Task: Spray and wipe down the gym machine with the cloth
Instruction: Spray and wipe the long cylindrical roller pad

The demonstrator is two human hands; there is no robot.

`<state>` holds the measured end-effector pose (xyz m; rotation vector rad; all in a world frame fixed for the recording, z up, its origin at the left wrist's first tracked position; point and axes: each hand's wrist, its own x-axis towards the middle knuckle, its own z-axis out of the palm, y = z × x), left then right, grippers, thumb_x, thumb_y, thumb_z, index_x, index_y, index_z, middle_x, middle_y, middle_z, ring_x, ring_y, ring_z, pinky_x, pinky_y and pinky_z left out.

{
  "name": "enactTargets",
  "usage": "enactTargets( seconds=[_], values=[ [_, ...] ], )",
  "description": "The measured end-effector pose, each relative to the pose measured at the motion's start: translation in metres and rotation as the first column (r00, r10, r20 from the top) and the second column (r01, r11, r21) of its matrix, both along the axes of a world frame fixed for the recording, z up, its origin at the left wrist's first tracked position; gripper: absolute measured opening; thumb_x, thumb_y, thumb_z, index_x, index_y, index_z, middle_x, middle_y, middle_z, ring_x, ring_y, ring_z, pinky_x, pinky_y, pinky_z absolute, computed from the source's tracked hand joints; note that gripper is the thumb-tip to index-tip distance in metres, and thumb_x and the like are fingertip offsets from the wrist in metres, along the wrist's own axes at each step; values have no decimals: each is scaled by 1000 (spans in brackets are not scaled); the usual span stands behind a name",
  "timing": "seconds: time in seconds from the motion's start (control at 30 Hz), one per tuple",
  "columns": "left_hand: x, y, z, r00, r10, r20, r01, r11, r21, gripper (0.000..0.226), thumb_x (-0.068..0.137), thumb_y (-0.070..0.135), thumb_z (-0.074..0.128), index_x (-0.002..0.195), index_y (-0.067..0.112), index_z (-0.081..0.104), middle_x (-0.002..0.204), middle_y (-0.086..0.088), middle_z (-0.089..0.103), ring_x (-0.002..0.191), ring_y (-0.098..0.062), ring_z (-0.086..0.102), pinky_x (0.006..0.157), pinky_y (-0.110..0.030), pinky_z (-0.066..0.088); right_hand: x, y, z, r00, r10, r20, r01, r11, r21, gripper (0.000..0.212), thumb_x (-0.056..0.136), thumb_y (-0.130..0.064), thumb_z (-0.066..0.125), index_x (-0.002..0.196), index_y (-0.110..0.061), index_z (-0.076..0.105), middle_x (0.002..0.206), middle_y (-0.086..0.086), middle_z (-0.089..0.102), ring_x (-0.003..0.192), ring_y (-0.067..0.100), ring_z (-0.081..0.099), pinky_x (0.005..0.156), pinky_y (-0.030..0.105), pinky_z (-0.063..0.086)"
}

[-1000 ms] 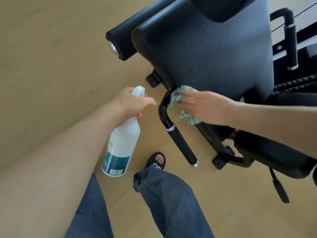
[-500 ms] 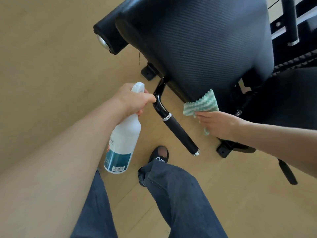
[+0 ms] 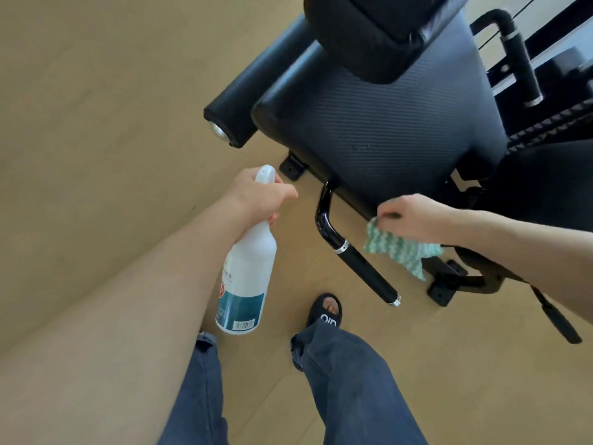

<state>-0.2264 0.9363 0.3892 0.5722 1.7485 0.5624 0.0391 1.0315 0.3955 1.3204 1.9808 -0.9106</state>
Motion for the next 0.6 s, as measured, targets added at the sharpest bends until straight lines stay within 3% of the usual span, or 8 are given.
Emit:
enactTargets(
  seconds=[0.03,0.07,0.13,0.23,0.33,0.4,0.5,0.6],
  values=[
    [-10,2,7,1000,4,-10,-4,1000,7,16,88,31,76,88,21,62,81,-6,62,61,-18,53,75,-41,56,-19,4,9,970,-219,-109,221,975,6,23,99,-35,56,86,-20,67,77,2,64,64,18,59,57,28,47],
    [-20,3,14,1000,8,-19,-8,1000,12,17,87,31,76,86,22,62,79,-6,61,61,-19,53,75,-41,57,-38,6,18,869,-441,-223,442,896,-48,23,98,-37,58,89,-19,69,80,6,67,69,23,64,63,31,53],
    [-42,5,28,1000,-5,-31,5,1000,15,18,87,31,76,83,21,61,77,-7,61,61,-21,53,74,-41,58,-79,3,33,492,-788,-371,738,603,-304,20,98,-35,60,97,-18,71,99,10,75,94,31,73,87,45,60],
    [-77,10,45,999,-41,-35,42,999,18,23,87,27,76,79,20,56,77,-9,60,59,-23,51,69,-41,53,-136,-11,50,-51,-949,-312,726,179,-663,28,105,-29,50,117,-10,67,112,11,75,102,28,73,88,44,60],
    [-113,15,61,994,-93,-50,94,995,20,25,84,24,74,75,20,51,73,-8,59,55,-23,48,68,-38,48,-183,-26,63,-388,-900,-200,539,-46,-841,35,107,-26,44,126,-6,64,116,13,74,105,27,73,90,42,58],
    [-136,20,70,989,-138,-60,140,990,27,27,82,22,73,73,19,48,66,-5,56,54,-24,46,67,-37,46,-206,-34,68,-519,-840,-156,457,-119,-881,34,105,-22,44,126,-2,64,117,15,73,108,29,71,94,45,55],
    [-163,28,82,963,-254,-95,258,966,33,26,84,22,73,77,17,49,51,0,49,54,-23,46,65,-34,45,-228,-43,69,-608,-779,-154,427,-156,-891,30,104,-18,46,121,-1,64,117,17,73,111,33,69,104,52,49],
    [-176,41,91,920,-370,-126,379,924,53,22,87,25,74,88,16,53,66,-5,54,58,-21,51,61,-33,49,-235,-44,71,-682,-712,-164,437,-218,-873,35,103,-17,48,133,-3,56,121,18,71,110,35,70,104,55,47]
  ],
)
